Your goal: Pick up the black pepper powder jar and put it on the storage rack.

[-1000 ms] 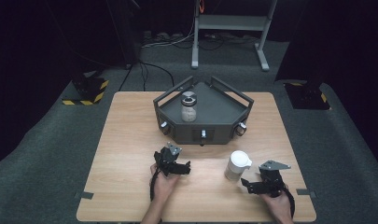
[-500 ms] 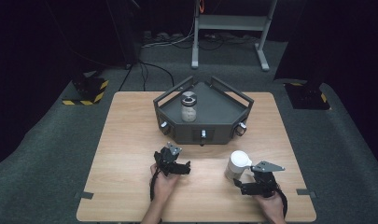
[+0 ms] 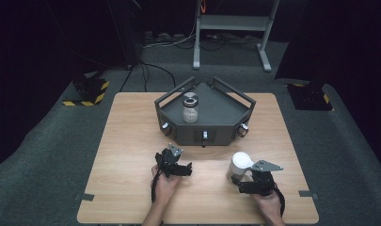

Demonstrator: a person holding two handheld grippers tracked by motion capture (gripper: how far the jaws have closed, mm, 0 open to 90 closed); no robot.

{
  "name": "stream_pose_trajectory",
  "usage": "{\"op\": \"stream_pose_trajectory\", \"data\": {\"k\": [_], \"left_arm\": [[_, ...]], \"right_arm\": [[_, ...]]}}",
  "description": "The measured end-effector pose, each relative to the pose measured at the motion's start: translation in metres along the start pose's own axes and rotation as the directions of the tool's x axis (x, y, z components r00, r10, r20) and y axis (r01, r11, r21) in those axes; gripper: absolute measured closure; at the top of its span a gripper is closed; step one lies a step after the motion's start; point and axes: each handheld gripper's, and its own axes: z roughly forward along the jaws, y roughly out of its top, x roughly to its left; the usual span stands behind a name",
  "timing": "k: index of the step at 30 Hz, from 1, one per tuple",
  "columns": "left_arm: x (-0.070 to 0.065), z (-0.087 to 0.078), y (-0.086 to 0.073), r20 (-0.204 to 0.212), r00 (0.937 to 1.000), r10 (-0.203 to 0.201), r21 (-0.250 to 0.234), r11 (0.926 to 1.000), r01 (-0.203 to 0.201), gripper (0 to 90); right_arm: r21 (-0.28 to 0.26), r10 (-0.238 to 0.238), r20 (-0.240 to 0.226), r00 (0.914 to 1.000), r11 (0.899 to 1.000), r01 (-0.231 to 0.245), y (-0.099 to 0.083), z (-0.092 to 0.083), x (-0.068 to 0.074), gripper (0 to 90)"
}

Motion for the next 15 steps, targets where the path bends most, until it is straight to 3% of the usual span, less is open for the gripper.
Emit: {"op": "stream_pose_trajectory", "data": {"k": [15], "left_arm": [[0.0,0.0,0.0,0.0,1.0,0.0,0.0,1.0,0.0,0.7]], "right_arm": [[-0.03,-0.002,-0.013,0.9999,1.0,0.002,0.0041,0.0051,0.0022,20.0]]}}
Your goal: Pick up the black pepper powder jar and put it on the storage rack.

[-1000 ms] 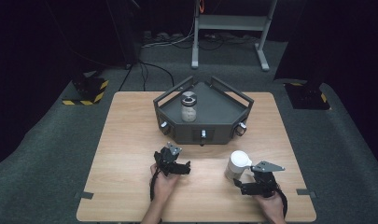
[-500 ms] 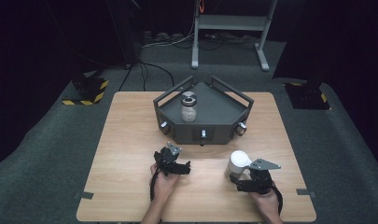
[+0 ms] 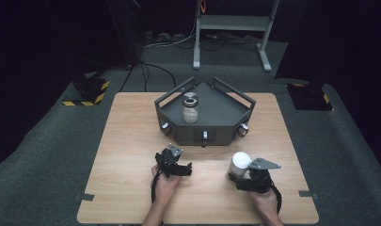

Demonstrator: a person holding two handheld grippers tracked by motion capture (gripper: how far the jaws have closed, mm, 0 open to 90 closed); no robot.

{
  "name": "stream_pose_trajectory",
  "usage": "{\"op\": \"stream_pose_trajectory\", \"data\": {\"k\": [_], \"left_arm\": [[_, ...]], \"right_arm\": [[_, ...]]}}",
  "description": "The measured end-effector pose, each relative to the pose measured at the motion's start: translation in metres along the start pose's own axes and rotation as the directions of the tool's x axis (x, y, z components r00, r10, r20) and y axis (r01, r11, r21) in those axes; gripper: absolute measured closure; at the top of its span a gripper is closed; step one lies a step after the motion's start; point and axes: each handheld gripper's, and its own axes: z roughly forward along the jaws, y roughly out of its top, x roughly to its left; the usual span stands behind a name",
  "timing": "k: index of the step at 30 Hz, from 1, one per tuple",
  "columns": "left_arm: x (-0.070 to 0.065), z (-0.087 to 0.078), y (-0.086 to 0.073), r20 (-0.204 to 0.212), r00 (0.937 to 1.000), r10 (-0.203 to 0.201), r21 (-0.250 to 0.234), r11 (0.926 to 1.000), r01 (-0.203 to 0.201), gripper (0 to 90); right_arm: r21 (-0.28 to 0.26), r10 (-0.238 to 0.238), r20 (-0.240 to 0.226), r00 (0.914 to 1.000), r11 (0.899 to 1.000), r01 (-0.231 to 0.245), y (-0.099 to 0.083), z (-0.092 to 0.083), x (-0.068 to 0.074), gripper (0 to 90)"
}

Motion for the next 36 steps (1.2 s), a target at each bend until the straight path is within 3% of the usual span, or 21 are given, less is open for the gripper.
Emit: {"op": "stream_pose_trajectory", "data": {"k": [16,36], "left_arm": [[0.0,-0.0002,-0.0002,-0.001,1.0,-0.001,-0.001,1.0,0.001,1.1],[-0.0002,-0.0002,-0.0004,-0.002,1.0,-0.001,-0.002,1.0,0.001,1.4]], "right_arm": [[-0.011,0.003,-0.014,0.9999,1.0,-0.004,-0.0006,0.0029,-0.0016,26.8],[-0.011,-0.074,0.022,0.997,0.997,0.074,0.0022,0.0004,0.0073,30.7]]}}
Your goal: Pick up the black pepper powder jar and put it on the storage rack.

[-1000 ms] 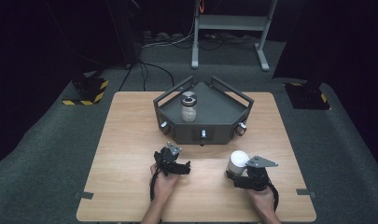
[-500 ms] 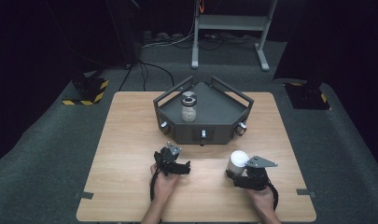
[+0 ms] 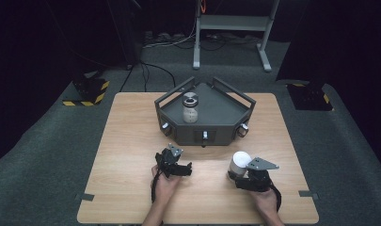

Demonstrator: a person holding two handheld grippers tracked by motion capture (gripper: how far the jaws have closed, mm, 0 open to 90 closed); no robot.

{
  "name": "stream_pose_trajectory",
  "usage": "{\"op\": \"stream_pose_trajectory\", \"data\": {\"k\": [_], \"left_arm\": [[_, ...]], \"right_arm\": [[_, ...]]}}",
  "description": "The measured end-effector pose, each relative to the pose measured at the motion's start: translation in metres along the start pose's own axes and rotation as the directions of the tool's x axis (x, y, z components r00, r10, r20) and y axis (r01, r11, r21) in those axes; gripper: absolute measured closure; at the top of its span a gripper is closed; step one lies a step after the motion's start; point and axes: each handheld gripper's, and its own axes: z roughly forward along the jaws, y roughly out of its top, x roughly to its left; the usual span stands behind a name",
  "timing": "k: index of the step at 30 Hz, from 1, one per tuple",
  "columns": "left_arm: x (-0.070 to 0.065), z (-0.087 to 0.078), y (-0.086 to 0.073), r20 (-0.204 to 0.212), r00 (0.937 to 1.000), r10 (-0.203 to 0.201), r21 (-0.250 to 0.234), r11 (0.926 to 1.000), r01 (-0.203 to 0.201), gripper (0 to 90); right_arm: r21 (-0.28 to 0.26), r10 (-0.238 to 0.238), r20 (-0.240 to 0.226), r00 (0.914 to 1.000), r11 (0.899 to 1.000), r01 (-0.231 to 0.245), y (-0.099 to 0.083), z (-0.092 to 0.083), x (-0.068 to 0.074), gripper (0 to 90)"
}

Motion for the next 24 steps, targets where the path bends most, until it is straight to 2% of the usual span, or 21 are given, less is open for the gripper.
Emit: {"op": "stream_pose_trajectory", "data": {"k": [9,24], "left_arm": [[0.0,0.0,0.0,0.0,1.0,0.0,0.0,1.0,0.0,1.4],[0.0,0.0,0.0,0.0,1.0,0.0,0.0,1.0,0.0,1.4]], "right_arm": [[0.015,-0.011,-0.002,0.9999,1.0,0.011,0.004,0.0,0.001,30.7],[-0.006,-0.022,-0.007,0.9997,1.0,0.022,0.019,-0.007,-0.003,30.8]]}}
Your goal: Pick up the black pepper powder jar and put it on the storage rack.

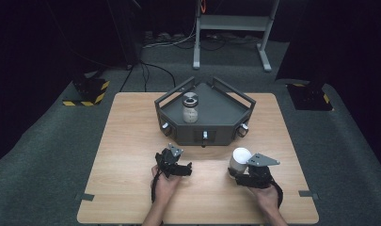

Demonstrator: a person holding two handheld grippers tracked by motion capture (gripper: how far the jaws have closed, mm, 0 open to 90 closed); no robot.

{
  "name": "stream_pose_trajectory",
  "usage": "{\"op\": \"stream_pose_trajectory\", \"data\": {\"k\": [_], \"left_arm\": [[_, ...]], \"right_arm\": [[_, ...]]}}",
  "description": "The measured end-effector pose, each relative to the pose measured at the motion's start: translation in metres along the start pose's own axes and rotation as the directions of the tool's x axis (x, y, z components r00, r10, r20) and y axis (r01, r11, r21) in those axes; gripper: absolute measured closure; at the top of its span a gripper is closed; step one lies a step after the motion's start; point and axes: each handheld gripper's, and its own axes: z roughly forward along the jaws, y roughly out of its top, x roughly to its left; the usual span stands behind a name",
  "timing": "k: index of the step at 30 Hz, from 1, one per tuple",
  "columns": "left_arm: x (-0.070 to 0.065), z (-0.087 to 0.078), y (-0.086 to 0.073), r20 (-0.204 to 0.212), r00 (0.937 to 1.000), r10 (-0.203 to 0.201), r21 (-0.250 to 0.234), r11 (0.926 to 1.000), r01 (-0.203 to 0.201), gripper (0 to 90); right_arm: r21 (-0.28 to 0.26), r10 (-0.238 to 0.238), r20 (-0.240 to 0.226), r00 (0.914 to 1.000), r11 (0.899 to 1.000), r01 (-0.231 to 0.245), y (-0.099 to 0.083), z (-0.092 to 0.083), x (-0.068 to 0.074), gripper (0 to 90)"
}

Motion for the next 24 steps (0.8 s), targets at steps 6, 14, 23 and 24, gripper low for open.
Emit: {"op": "stream_pose_trajectory", "data": {"k": [6,14,23,24], "left_arm": [[0.0,0.0,0.0,0.0,1.0,0.0,0.0,1.0,0.0,1.4],[0.0,0.0,0.0,0.0,1.0,0.0,0.0,1.0,0.0,1.4],[0.0,0.0,0.0,-0.001,1.0,0.0,0.0,1.0,0.0,1.7],[0.0,0.0,0.0,-0.001,1.0,0.0,0.0,1.0,0.0,1.7]], "right_arm": [[-0.005,0.003,-0.001,1.0,1.0,-0.003,0.009,-0.002,-0.005,30.7],[-0.018,-0.005,0.007,1.0,1.0,0.005,0.022,-0.006,-0.01,30.7],[-0.044,-0.003,0.005,1.0,0.999,0.003,0.042,-0.012,-0.021,30.8],[-0.046,-0.004,0.006,1.0,0.999,0.004,0.044,-0.013,-0.021,30.7]]}}
